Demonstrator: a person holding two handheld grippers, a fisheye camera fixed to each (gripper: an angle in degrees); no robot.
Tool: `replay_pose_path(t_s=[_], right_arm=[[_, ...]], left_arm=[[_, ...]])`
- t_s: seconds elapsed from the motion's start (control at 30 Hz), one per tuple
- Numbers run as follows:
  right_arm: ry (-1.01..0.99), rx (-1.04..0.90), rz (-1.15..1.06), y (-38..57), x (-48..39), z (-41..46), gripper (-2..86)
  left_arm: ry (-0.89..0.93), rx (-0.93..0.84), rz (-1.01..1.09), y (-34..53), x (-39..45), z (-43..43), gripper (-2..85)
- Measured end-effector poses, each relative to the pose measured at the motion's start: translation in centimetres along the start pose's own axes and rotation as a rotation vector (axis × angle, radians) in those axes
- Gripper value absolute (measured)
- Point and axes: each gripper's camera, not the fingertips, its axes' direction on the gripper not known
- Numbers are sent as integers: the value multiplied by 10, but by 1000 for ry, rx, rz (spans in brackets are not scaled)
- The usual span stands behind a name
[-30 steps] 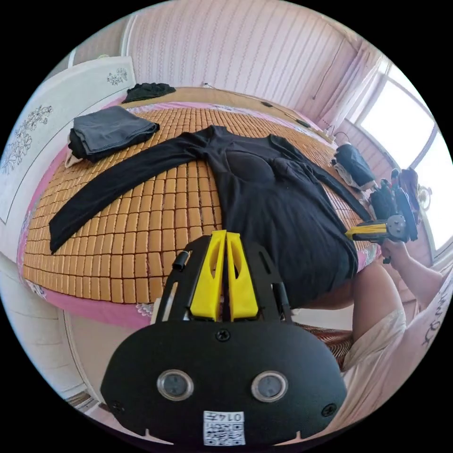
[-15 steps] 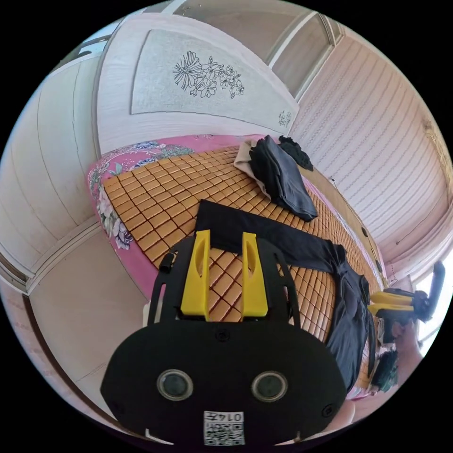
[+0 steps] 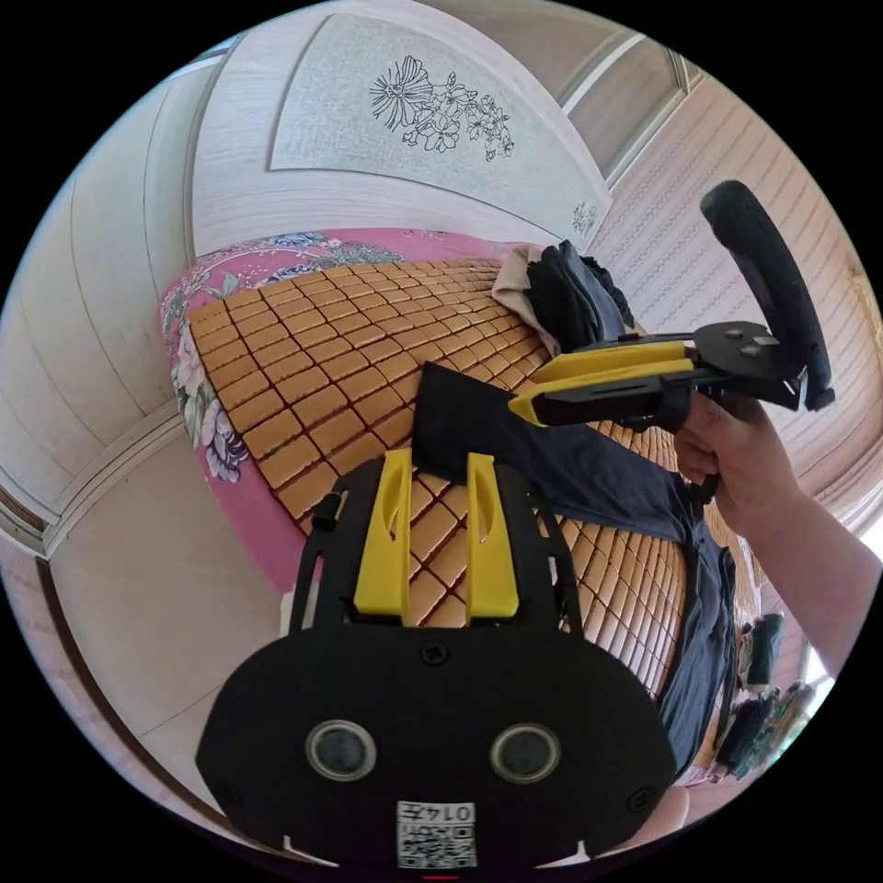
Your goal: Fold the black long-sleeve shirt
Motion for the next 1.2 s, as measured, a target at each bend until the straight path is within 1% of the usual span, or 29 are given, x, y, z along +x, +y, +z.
replay_pose_path(t_s=[0.07, 0.13, 0.2, 0.3, 0.4, 0.47, 0.6, 0.7, 0.8, 0.87, 0.9, 0.97, 1.0, 1.07, 1.1, 1.17, 1.2], right_arm=[[12, -26, -1, -15, -3, 16, 107], [7, -76, -3, -21, -4, 29, 93], [-58, -62, -14, -21, -5, 27, 68], [-56, -48, -26, -19, -5, 22, 52], [-88, -37, -6, -17, 4, 14, 27], [-115, -20, 11, -12, 13, 5, 9], [-164, 30, 60, 2, 32, -18, 1], [-218, 102, 112, 23, 53, -57, 2], [-242, 232, 190, 61, 84, -124, 4], [-244, 343, 269, 108, 113, -190, 4], [-238, 367, 292, 123, 120, -207, 4], [-210, 460, 371, 188, 139, -275, 4], [-199, 479, 393, 207, 142, -292, 4], [-144, 571, 485, 294, 145, -361, 4], [-130, 599, 509, 318, 144, -379, 4], [-45, 706, 599, 417, 126, -446, 4], [-15, 725, 621, 441, 118, -461, 5]], left_arm=[[-48, -14, 38, -2, 4, 4, 52], [-54, -24, 65, -2, 6, 8, 39], [-39, -27, 50, -3, 2, 8, 28], [12, -25, 26, -2, -4, 10, -1], [-13, -28, 48, -1, 1, 10, -8], [-28, -34, 65, 0, 5, 10, -10], [-15, -38, 65, 3, 8, 10, -10], [14, -28, 98, 6, 20, 5, -10], [97, 54, 176, 9, 48, -14, -10], [161, 126, 260, 14, 80, -32, -10], [183, 136, 280, 16, 88, -36, -10], [283, 177, 373, 26, 128, -54, -10], [313, 188, 400, 29, 139, -59, -10], [433, 234, 534, 48, 189, -83, -10], [464, 242, 568, 54, 201, -89, -10], [607, 253, 691, 82, 251, -112, -10], [650, 249, 713, 90, 263, -117, -10]])
